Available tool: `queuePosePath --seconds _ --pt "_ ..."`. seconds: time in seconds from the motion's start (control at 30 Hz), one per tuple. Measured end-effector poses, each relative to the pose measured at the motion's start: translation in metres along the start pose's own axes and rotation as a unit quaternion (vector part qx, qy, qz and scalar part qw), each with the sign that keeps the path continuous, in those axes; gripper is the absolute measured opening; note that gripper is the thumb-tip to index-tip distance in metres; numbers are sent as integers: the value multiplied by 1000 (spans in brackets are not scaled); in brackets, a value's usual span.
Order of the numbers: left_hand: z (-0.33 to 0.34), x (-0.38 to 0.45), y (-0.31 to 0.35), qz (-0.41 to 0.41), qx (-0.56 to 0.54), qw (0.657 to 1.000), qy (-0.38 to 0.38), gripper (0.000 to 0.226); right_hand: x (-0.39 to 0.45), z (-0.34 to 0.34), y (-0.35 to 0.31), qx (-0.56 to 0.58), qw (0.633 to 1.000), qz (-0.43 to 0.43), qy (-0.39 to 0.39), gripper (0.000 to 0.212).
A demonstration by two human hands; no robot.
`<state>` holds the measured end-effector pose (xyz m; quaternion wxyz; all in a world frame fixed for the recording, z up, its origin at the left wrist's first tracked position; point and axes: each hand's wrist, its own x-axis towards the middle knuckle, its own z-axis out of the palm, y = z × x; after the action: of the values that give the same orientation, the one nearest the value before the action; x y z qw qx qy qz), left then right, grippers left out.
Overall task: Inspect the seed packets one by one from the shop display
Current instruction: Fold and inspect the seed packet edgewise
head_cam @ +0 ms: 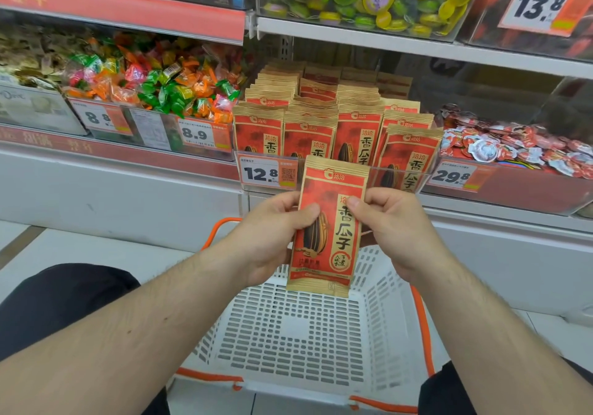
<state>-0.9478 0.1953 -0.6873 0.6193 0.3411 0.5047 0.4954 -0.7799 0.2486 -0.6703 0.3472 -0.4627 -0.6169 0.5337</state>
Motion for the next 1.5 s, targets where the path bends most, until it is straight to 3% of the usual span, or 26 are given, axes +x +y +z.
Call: queuePosePath --seconds 0.27,0.43,0.67,0.73,0.87,1.03,1.13,1.23,1.4,1.5 --pt "-3 4 1 5 -84 996 27 28 -1 -10 -1 -66 987 83 -120 16" --pt "-5 5 1 -4 -78 997 25 30 0 -10 -1 -7 988 89 -125 16" --pt "-7 3 0 -2 -85 996 14 28 -2 -16 0 -12 974 115 -197 55" --pt "-7 3 0 -1 -85 996 11 29 -1 -17 1 -15 972 111 -205 58" --pt "-7 3 -1 4 -71 997 12 27 -3 -15 0 -28 975 98 -197 39" --pt "-7 6 -12 26 96 993 60 26 -6 -2 3 -169 971 57 -157 40" --pt "-2 5 -15 -18 89 995 35 34 -9 5 4 -247 952 39 -174 41" --pt "-4 4 -16 -30 95 995 7 35 -13 3 -3 -225 952 31 -207 16" --pt "-2 2 -19 -27 122 990 -64 42 -11 0 -5 -210 971 -58 -94 24" --pt "0 1 -21 -27 106 991 -77 42 -10 4 -2 -228 967 -89 -79 24"
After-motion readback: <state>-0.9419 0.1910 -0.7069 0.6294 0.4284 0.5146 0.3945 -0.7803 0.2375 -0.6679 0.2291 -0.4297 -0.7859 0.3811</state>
